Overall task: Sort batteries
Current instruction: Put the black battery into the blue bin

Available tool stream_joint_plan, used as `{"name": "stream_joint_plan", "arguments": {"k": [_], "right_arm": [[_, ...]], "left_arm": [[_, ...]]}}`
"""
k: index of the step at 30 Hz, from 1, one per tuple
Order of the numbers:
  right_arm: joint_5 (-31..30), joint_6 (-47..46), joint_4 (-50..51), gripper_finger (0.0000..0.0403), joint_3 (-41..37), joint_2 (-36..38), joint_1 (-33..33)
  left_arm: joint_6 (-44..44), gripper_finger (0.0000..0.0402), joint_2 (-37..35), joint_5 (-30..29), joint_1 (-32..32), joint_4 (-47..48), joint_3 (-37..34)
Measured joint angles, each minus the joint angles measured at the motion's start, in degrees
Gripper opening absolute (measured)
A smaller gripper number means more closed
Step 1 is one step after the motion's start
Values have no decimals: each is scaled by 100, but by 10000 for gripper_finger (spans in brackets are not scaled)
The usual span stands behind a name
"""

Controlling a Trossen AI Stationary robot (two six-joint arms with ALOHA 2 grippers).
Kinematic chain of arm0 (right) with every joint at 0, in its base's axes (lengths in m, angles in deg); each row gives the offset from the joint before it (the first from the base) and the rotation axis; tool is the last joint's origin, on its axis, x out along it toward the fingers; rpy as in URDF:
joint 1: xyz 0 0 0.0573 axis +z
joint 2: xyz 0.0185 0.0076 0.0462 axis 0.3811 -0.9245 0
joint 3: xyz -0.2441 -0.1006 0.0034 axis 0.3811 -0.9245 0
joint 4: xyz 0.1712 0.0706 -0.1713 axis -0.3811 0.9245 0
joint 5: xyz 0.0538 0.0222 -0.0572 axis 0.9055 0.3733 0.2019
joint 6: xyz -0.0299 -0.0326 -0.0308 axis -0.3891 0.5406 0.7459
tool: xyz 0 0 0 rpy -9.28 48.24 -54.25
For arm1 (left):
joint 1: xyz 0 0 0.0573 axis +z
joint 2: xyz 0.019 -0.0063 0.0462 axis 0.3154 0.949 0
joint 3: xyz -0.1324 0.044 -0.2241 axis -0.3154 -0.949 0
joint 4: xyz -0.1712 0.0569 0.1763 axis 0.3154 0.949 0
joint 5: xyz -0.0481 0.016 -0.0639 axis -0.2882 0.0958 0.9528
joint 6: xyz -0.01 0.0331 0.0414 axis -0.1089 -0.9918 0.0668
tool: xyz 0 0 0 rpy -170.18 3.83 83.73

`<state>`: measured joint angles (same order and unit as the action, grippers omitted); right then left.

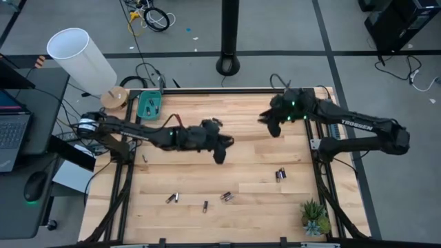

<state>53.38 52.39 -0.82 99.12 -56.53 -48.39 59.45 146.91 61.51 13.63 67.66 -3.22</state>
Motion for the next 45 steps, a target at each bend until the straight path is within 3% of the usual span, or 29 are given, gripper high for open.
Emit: {"name": "stream_joint_plan", "arguments": {"k": [6, 10, 14, 20, 27, 31, 37, 45], "right_arm": [[-129, -853, -1531, 150, -1040, 24, 1134], [-686, -1469, -2481, 150, -1690, 24, 1783], [-1191, -1761, -2744, 150, -1865, 24, 2249], [-1202, -1683, -2754, 150, -1793, 58, 2634], [-1489, -1584, -2737, 150, -1792, 70, 2657], [-1489, -1475, -2733, 150, -1793, 70, 2578], [-1490, -1471, -2732, 150, -1792, 70, 2543], [-1715, -1426, -2735, 150, -1794, 68, 2541]], "left_arm": [[-248, 127, -3, -439, -915, 1121, 580], [466, 127, 131, -549, -1396, 1483, 581], [1146, 127, 551, -803, -1870, 1692, 576], [2248, 126, 1036, -1572, -2537, 1306, 574], [3407, 126, 1068, -2229, -3056, 1277, 574], [3846, 119, 1068, -2412, -3346, 1836, 726], [4528, 99, 1070, -2256, -3590, 3028, 1142], [6476, 87, 1070, -427, -3619, 4000, 1236]]}}
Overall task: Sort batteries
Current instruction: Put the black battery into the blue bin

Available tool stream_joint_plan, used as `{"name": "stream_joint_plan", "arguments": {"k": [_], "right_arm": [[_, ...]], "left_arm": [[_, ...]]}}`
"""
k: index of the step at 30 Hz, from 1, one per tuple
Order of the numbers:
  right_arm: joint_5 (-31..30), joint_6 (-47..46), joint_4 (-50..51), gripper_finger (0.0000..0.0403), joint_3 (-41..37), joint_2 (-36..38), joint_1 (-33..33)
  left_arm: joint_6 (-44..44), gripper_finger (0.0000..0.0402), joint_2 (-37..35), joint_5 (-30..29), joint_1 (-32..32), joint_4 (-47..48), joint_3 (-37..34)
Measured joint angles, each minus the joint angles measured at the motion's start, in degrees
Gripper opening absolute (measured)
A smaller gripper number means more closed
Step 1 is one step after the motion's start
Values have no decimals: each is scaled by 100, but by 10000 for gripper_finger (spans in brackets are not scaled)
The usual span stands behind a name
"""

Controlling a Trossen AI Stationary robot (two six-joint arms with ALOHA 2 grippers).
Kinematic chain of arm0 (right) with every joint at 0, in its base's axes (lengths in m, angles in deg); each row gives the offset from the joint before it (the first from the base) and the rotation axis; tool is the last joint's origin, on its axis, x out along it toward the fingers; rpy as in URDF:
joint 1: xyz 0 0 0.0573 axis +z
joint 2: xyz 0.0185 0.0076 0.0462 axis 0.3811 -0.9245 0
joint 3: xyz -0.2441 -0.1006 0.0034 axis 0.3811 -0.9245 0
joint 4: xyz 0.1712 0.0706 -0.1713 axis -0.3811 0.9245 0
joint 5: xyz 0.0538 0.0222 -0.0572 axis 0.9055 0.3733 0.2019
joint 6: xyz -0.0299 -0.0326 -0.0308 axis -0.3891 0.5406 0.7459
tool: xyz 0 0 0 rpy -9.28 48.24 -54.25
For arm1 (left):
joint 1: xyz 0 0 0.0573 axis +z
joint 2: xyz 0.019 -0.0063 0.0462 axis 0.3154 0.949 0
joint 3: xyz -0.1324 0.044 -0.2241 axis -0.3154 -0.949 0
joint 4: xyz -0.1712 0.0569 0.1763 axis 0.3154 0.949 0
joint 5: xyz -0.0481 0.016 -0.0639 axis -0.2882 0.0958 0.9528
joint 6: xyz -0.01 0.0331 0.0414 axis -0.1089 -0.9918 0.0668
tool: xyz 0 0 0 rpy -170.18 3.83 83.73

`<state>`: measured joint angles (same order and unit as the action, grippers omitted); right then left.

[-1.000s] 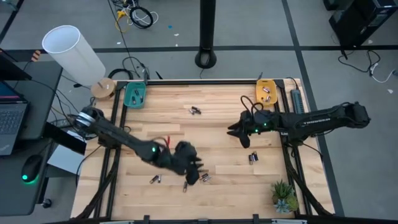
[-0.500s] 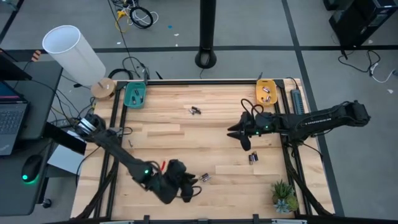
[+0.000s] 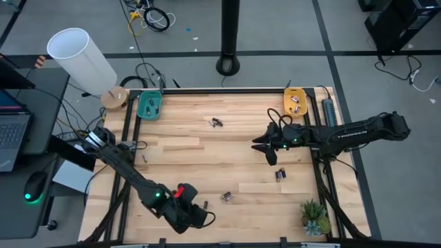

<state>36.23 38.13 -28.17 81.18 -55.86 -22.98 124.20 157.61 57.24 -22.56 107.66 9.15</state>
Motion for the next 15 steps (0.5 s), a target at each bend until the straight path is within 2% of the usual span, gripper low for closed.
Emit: {"name": "stream_joint_plan", "arguments": {"k": [3, 11, 15], "right_arm": [[-227, 8, -55, 150, 0, 0, 0], [-391, -97, -552, 150, 0, -2, 23], [-393, -98, -621, 150, 0, -2, 123]], "left_arm": [[538, 87, 2, 459, 66, 57, 0], [639, 87, 498, 1437, 449, -102, 2], [636, 88, 686, 1467, 551, -220, 2]]}}
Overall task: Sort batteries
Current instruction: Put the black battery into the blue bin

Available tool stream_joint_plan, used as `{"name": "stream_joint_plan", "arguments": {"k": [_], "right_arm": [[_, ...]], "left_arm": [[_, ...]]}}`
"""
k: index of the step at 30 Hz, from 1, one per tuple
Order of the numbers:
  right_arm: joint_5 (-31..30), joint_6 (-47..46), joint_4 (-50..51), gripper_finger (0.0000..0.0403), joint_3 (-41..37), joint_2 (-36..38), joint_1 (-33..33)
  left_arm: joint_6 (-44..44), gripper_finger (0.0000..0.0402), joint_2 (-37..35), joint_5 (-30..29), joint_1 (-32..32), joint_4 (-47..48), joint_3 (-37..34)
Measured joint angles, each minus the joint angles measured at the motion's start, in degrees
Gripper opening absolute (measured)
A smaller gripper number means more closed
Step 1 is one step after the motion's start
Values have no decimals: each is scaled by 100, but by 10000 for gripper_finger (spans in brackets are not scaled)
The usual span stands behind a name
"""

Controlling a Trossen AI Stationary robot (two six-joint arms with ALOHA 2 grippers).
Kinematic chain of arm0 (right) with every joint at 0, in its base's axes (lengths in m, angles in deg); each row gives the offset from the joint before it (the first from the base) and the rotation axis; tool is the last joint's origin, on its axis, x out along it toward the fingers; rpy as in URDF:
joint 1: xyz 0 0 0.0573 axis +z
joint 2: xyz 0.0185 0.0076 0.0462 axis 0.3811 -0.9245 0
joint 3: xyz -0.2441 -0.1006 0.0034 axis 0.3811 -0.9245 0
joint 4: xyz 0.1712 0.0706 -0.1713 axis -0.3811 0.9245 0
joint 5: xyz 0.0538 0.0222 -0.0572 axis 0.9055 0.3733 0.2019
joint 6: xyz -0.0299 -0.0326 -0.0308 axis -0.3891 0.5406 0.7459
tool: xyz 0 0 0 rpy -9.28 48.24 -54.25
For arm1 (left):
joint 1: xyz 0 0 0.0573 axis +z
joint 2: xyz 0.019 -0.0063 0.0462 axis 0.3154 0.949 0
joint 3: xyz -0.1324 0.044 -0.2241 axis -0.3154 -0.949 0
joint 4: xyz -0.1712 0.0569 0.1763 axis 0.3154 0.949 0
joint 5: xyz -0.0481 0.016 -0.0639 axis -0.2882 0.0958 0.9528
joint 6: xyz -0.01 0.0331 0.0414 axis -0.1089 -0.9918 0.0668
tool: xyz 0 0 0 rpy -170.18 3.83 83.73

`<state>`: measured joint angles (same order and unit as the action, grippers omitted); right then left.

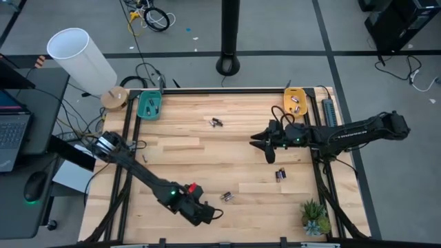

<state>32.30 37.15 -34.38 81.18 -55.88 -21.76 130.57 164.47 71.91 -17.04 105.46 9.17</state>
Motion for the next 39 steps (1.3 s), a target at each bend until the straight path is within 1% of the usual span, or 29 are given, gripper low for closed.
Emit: {"name": "stream_joint_plan", "arguments": {"k": [4, 9, 17, 23, 26, 29, 32, 36, 39], "right_arm": [[0, -88, -17, 150, 0, 0, 95], [0, -59, -25, 150, 0, 0, 115], [0, -51, -71, 150, 0, -9, 115], [0, -68, -129, 150, 0, -46, 115], [0, -110, -147, 150, 0, -48, 115], [0, -112, -159, 150, 0, -48, 115], [0, -102, -189, 150, 0, -48, 115], [0, -95, -201, 150, 0, -48, 115], [0, -91, -204, 150, 0, -48, 115]], "left_arm": [[-2, 88, -2, -253, 79, 121, 0], [-67, 88, 32, -306, 186, 152, 4], [-172, 88, 148, -256, 399, 99, 9], [-348, 88, 200, -161, 440, 323, 19], [-714, 88, 206, -345, 414, 461, 253], [-1638, 88, 202, -665, 328, 368, 586], [-2261, 88, 195, -622, 281, 106, 654], [-2338, 88, 271, -477, 357, 156, 651], [-2220, 87, 450, -92, 471, 175, 647]]}}
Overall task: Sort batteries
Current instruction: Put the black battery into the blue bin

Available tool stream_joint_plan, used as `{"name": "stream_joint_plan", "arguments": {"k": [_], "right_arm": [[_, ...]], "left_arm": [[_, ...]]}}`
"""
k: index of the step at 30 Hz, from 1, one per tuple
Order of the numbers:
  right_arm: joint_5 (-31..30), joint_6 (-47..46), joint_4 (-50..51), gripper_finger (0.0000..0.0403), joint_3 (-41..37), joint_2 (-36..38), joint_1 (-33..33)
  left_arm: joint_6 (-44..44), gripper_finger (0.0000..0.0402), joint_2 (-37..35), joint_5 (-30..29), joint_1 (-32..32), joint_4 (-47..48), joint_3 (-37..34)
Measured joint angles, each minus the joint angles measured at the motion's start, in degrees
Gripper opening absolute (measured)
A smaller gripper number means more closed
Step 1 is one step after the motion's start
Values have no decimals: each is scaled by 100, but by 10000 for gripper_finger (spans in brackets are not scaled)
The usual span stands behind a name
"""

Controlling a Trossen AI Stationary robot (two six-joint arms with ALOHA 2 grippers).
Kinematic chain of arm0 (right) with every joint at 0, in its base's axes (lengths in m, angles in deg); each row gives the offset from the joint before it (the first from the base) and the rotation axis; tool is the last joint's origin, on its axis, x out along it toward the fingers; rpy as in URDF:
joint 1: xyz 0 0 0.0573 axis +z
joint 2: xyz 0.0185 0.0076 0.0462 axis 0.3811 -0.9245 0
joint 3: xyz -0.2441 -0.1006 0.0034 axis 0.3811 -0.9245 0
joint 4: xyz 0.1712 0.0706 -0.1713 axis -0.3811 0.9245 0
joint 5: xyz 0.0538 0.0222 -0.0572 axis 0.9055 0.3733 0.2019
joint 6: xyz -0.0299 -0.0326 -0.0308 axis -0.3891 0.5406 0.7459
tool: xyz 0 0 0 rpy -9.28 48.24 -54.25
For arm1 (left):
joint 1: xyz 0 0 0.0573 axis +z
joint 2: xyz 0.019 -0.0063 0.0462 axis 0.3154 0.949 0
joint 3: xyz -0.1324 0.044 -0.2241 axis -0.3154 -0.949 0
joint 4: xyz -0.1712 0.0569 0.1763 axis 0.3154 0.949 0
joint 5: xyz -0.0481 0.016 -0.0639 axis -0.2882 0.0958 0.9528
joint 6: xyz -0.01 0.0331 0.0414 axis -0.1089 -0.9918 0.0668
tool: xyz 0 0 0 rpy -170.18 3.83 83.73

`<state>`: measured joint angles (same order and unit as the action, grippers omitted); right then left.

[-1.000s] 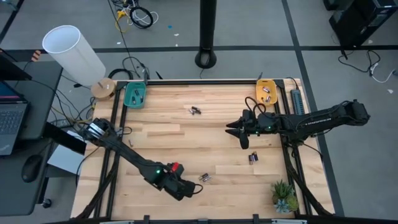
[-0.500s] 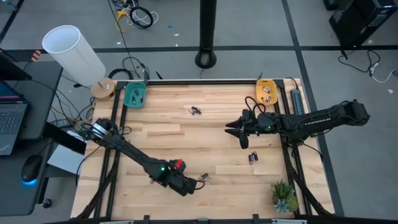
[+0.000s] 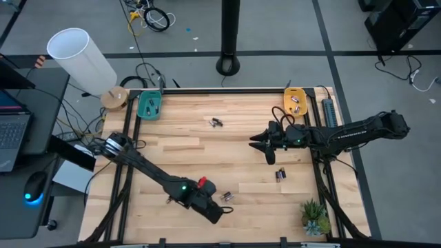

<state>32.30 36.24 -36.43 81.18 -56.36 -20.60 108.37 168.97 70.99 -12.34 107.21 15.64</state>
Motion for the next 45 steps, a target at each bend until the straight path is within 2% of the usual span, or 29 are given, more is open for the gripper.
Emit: {"name": "stream_joint_plan", "arguments": {"k": [4, 8, 15, 20, 24, 29, 33, 36, 39, 45], "right_arm": [[0, 35, 27, 150, 0, 0, 0], [0, 103, 8, 150, 0, 0, 0], [0, 105, 5, 150, 0, 0, 0], [0, 105, 2, 150, 0, 0, 0], [0, 105, 11, 150, 0, 0, 0], [0, 106, 13, 150, 0, 0, 0], [0, 152, 9, 150, 0, 0, -63], [0, 153, 8, 150, 0, 0, -127], [0, 200, -32, 150, 1, 0, -176], [6, 191, -79, 150, 1, 0, -199]], "left_arm": [[-4, 87, 314, 584, 65, -322, -11], [38, 87, 499, 739, 60, -546, -11], [142, 87, 490, 903, 39, 350, -11], [-121, 87, 449, 844, 33, 1040, -9], [-385, 87, 273, 300, 18, 1273, 142], [-423, 83, -202, -890, -15, 2600, 542], [-423, 81, -582, -1594, 24, 3495, 635], [-742, 81, -650, -1699, 68, 3819, 631], [-1616, 88, -636, -1696, 138, 3338, 484], [-2983, 151, -636, -1408, 479, 2345, -183]]}}
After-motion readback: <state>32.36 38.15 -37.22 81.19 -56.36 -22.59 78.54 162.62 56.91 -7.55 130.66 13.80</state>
